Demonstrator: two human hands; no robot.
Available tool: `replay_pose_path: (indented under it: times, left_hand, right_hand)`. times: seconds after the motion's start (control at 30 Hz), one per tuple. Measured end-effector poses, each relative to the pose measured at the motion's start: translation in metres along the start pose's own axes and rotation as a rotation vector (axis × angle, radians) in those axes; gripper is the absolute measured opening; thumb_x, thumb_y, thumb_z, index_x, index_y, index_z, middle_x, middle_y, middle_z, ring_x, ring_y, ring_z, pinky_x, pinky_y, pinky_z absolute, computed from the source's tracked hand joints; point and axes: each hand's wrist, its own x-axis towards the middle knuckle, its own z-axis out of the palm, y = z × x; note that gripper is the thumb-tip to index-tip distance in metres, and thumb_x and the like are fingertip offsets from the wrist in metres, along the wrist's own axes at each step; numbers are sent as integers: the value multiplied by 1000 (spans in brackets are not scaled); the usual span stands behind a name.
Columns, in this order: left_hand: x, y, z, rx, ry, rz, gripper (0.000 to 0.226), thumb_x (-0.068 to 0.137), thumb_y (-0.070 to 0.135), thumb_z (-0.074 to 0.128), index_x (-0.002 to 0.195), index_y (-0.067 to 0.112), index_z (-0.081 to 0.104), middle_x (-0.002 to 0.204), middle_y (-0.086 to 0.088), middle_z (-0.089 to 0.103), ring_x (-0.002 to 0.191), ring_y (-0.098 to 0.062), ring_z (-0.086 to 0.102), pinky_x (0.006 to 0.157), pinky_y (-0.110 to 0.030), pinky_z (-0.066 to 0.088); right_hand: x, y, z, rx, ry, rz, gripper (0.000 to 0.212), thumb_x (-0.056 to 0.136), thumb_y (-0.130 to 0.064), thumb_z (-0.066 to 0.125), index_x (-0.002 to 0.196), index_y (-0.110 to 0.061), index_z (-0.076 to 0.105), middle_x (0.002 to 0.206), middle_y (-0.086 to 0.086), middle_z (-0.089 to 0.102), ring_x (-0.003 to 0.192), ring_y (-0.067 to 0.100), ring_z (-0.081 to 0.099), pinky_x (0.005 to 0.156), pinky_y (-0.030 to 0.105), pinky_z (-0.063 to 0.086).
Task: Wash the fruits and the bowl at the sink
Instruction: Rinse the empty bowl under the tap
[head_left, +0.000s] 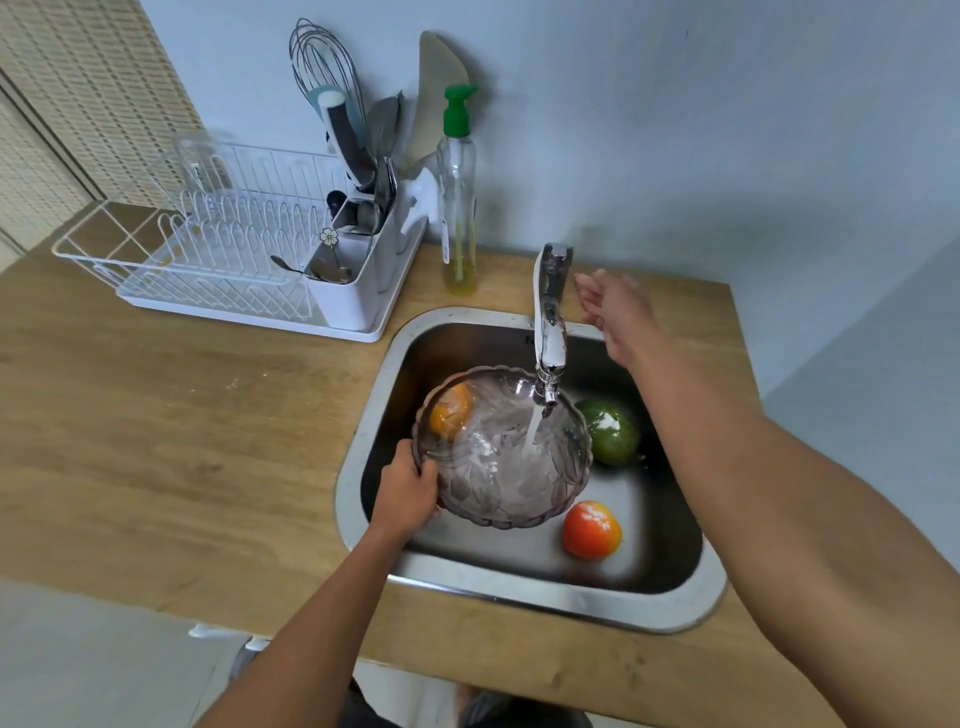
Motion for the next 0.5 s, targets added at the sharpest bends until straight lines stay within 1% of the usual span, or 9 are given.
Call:
replay_pose_path:
  times: [0.1, 0.17, 0.23, 0.27, 0.33, 0.37, 0.4, 0.43, 0.5]
  left_hand:
    - [-1, 1, 0, -5, -19, -1, 9, 100, 18, 45, 107, 16, 51, 91, 0, 63, 81, -9, 64, 60, -18, 53]
    - [0, -1, -1, -27, -44, 3, 11, 100, 18, 45, 109, 18, 51, 94, 2, 63, 88, -11, 65, 64, -18, 53]
    - [0, -1, -2, -46, -82, 4, 16, 100, 17, 46, 115, 19, 52, 100, 2, 64, 95, -13, 65, 70, -19, 55]
    - [1, -1, -2, -59, -105, -3, 19, 100, 17, 46, 119, 19, 51, 105, 1, 64, 98, -14, 65, 72, -19, 56]
    - [2, -1, -3, -91, -143, -27, 23, 101, 16, 46, 123, 18, 51, 111, -1, 64, 99, -14, 65, 72, -18, 56]
    - [3, -1, -3, -108, -154, -38, 23, 101, 15, 46, 123, 18, 52, 110, -2, 66, 97, -14, 66, 69, -18, 57]
    - [3, -1, -4, -124, -162, -47, 22, 101, 15, 46, 121, 17, 53, 109, -3, 67, 94, -13, 68, 65, -18, 57]
    - [4, -1, -4, -137, -168, -52, 20, 101, 14, 46, 120, 17, 54, 107, -4, 68, 91, -12, 68, 63, -19, 57]
    - [5, -1, -3, -155, -176, -52, 20, 101, 14, 45, 118, 19, 54, 106, -3, 68, 91, -10, 67, 66, -21, 57]
  right_hand:
    - [-16, 42, -21, -144, 165, 8, 15, 99, -21, 43, 91, -19, 55, 111, 6, 66, 92, 19, 57, 76, 33, 49]
    - [-31, 72, -31, -293, 198, 0, 18, 99, -24, 43, 89, -19, 57, 110, 8, 67, 90, 17, 59, 85, 40, 52]
    - [-52, 97, -35, -469, 169, -103, 17, 99, -25, 44, 100, -17, 59, 106, 6, 64, 90, 14, 58, 81, 33, 47]
    - [-62, 108, -36, -579, 138, -205, 17, 99, -23, 46, 105, -14, 59, 107, 4, 61, 95, 14, 57, 83, 28, 44]
    - [-86, 124, -31, -906, 6, -527, 23, 95, -17, 50, 114, -8, 60, 115, 7, 58, 110, 16, 51, 96, 29, 43]
    - [-96, 131, -27, -1075, -115, -707, 28, 92, -16, 52, 118, -6, 59, 121, 11, 57, 116, 21, 50, 103, 35, 43]
    - [-104, 137, -22, -1202, -261, -829, 32, 91, -16, 51, 120, -7, 59, 126, 13, 57, 119, 25, 51, 106, 42, 43]
    - [-112, 140, -15, -1265, -407, -833, 34, 92, -19, 48, 122, -8, 58, 130, 13, 56, 121, 27, 51, 107, 44, 42]
    - [-122, 142, -3, -1284, -587, -632, 36, 96, -27, 42, 126, -11, 54, 134, 8, 51, 123, 24, 49, 106, 41, 42]
